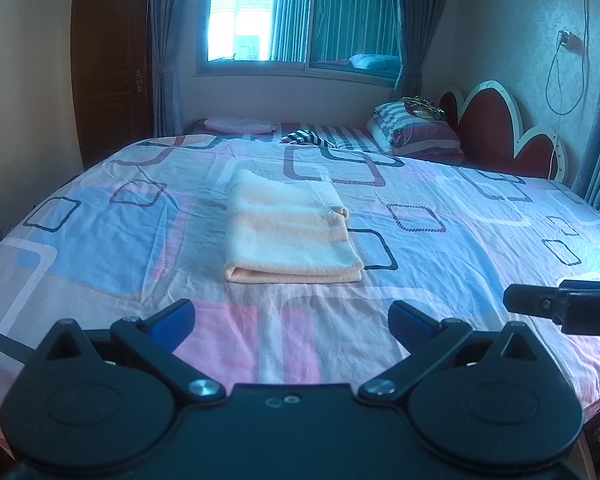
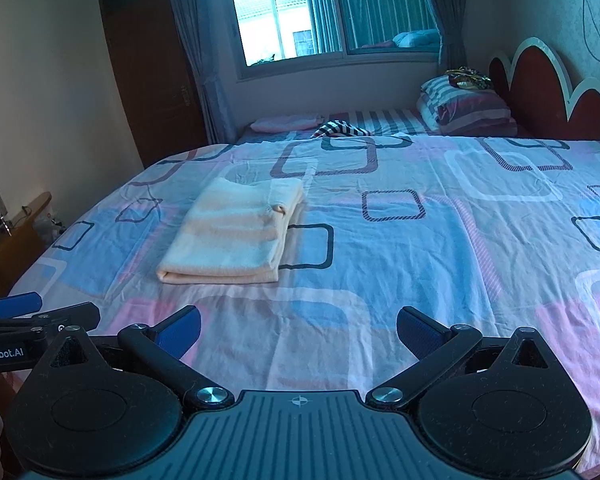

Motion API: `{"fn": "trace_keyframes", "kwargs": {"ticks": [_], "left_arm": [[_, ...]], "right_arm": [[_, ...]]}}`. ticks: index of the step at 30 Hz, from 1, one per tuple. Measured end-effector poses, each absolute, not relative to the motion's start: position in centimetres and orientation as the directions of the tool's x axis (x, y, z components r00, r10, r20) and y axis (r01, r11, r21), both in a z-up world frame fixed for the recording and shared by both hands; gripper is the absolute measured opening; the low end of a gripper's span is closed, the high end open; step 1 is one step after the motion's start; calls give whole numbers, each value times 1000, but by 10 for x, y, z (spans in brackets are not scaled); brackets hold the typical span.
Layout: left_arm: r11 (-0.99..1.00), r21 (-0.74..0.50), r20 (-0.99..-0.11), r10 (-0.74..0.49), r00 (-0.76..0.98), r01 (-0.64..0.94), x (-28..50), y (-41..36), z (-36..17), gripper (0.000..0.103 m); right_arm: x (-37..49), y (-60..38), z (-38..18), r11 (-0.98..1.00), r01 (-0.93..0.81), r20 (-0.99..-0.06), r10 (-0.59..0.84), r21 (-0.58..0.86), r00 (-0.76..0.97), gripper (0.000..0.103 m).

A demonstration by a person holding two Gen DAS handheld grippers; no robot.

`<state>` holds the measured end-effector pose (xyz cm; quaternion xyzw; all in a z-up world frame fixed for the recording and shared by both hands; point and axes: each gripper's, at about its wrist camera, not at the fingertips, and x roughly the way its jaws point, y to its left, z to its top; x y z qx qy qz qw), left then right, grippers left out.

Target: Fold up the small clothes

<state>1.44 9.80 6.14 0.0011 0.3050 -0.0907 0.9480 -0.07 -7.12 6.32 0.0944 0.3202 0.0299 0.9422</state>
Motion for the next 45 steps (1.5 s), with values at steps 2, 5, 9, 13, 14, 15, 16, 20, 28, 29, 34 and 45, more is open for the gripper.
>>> {"fn": "trace_keyframes", "kwargs": {"ticks": [2,5,9,13,14,15,16,20,28,29,34,45], "left_arm": [[983,-52,-580,-171,796,174,15,98,61,102],[983,-52,-580,-171,797,174,15,98,61,102],[984,-52,-578,-170,798,171,15,98,60,102],[984,-53,-576,-169,800,169,16,100,59,102],[984,-54,-577,-169,799,169,16,100,59,102],[984,-55,-577,-170,799,170,16,100,59,102],[984,-53,-576,-169,800,169,16,100,59,102],[984,-51,-574,-168,801,170,17,101,59,102],[984,-48,-572,-167,803,170,18,103,59,102],[985,-46,-572,-164,803,168,19,103,59,102],[986,-52,-574,-159,803,158,19,104,57,102],[983,-57,-556,-176,812,174,16,105,58,102]], "right_arm": [[-1,-71,63,980,4,-598,117,198,793,103],[0,-71,63,980,6,-597,116,198,794,103],[1,-71,64,981,3,-595,116,196,795,103],[0,-71,63,981,0,-597,117,194,794,103],[0,-70,63,981,0,-598,117,192,793,103],[0,-70,63,982,1,-598,115,190,793,103],[0,-70,63,982,1,-599,114,189,793,103],[0,-70,63,983,3,-599,110,185,793,103],[0,-71,63,984,-4,-597,113,181,794,103],[0,-71,63,983,-4,-597,113,181,794,103],[1,-72,64,983,-6,-597,117,185,794,103],[1,-71,64,983,-10,-599,119,183,792,103]]}}
